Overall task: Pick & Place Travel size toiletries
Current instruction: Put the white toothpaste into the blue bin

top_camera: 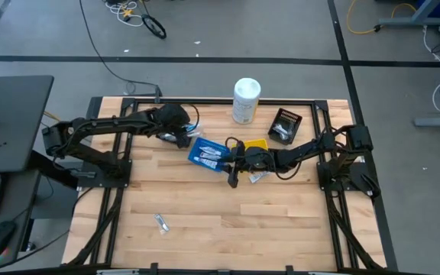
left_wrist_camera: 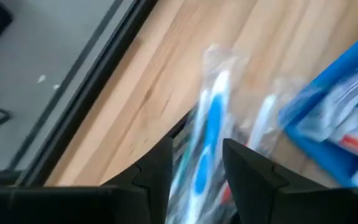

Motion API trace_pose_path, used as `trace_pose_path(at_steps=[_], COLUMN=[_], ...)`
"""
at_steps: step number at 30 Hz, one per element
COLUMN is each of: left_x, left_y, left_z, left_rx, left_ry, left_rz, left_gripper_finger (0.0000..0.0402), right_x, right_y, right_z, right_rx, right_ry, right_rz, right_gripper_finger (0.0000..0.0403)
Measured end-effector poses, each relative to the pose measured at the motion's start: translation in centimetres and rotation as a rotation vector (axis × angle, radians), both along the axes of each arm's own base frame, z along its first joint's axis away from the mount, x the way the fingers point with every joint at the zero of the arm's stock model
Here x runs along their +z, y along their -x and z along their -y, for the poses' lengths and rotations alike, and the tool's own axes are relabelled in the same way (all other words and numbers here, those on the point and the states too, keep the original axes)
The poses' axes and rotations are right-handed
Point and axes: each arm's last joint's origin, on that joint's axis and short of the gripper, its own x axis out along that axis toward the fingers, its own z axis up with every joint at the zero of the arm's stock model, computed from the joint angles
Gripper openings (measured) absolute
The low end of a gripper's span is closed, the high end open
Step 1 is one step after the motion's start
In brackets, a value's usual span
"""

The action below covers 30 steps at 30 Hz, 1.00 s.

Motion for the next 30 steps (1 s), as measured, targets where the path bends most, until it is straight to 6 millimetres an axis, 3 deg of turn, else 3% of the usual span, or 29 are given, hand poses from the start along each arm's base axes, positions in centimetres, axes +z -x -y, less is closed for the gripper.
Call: trace_pose_path(at_steps=[12, 21, 30], left_x=[0.3, 0.9, 0.9], left_y=[-1.0, -2.9, -3.7], left_z=[0.8, 4.5, 7.8], left_rx=[-0.129, -0.342, -0.461], left_ry=[0.155, 0.165, 0.177], left_rz=[0.152, 0.225, 0.219], left_gripper_finger=[0.0144, 0.0139, 0.0142], right_x=[-1.2, -1.1, -1.1], right_y=[0.6, 0.5, 0.5], right_z=[-0.3, -0.3, -0.3], right_rx=[0.012, 0.013, 0.012], right_ry=[0.014, 0.011, 0.01], right_rz=[-0.143, -0.125, -0.125], right_gripper_finger=[0.0187, 0.0199, 0.0199])
